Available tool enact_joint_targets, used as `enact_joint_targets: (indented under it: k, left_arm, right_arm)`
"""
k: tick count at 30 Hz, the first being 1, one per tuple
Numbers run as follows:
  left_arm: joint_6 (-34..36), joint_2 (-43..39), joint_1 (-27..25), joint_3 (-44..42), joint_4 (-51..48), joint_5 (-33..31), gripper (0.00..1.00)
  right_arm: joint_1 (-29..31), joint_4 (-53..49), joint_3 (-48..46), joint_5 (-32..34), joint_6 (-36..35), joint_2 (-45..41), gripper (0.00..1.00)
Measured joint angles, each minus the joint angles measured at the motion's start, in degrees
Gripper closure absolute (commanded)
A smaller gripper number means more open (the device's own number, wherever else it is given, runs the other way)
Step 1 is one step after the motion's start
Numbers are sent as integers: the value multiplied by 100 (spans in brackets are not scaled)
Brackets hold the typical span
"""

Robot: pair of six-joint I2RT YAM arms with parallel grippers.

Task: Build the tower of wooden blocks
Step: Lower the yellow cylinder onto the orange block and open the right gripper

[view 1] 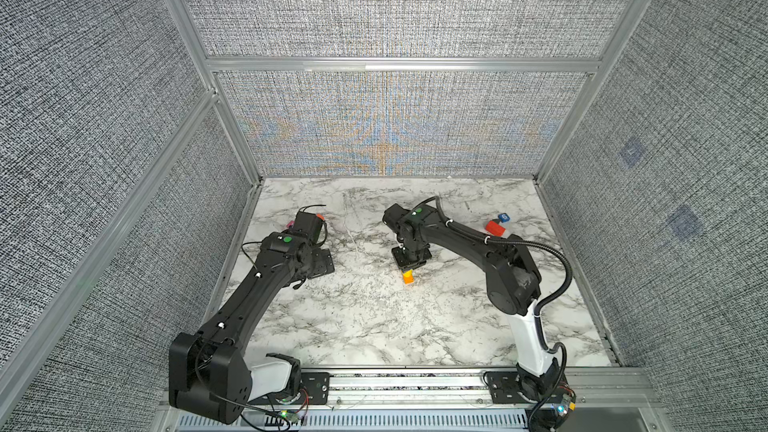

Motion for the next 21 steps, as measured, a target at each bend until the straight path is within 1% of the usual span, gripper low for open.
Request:
enact_joint_targets:
  k: [4, 14, 15, 19, 21]
  left_arm:
    - [0, 7, 0, 0, 0, 0, 1]
    - [2, 37, 0, 2, 2, 2, 1]
    - [2, 37, 0, 2, 2, 2, 1]
    - [2, 37, 0, 2, 2, 2, 1]
    - [2, 37, 0, 2, 2, 7, 1]
  right_arm:
    - [0, 7, 0, 2, 0, 50, 73]
    - [0, 57, 13, -22, 0, 118, 66]
    - [-7, 59, 13, -22, 0, 122, 65]
    - [-11, 90, 15, -22, -2, 151, 52]
    - [-13, 92, 15, -22, -2, 157, 48]
